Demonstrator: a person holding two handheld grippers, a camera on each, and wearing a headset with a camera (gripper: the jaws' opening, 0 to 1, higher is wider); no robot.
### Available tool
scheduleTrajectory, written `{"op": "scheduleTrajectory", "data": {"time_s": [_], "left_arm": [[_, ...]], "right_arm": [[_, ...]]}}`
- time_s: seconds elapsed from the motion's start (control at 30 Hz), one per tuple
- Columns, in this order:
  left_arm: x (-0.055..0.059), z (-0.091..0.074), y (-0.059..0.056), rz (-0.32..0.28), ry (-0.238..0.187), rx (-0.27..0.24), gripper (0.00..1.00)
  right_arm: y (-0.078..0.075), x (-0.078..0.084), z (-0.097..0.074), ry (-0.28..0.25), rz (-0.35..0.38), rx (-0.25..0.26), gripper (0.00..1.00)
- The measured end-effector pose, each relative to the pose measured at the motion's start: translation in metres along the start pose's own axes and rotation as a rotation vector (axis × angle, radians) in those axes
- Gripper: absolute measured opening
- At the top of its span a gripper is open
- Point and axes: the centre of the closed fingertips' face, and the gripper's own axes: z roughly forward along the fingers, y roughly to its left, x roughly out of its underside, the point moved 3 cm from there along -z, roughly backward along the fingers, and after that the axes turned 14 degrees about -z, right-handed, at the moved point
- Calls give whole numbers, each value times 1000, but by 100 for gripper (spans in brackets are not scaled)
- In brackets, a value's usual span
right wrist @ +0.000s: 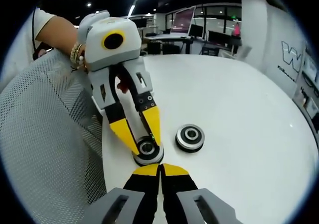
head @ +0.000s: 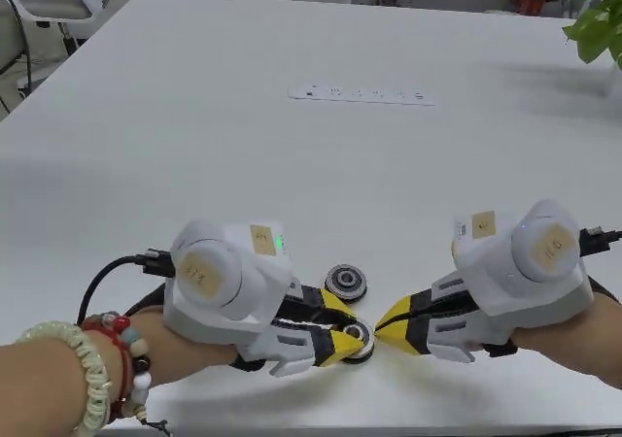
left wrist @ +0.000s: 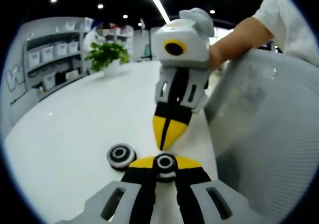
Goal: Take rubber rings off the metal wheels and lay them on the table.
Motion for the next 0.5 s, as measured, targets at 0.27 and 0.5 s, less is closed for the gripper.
{"op": "scheduleTrajectory", "data": {"time_s": [0.27, 0.5], "left_arm": [[1, -2, -1, -13, 9, 10, 22], [2, -1, 1, 6, 8, 3, 14]], "right_arm": [[2, 5, -1, 6, 29, -17, 0], [6, 1, -1, -9, 27, -35, 0]]}}
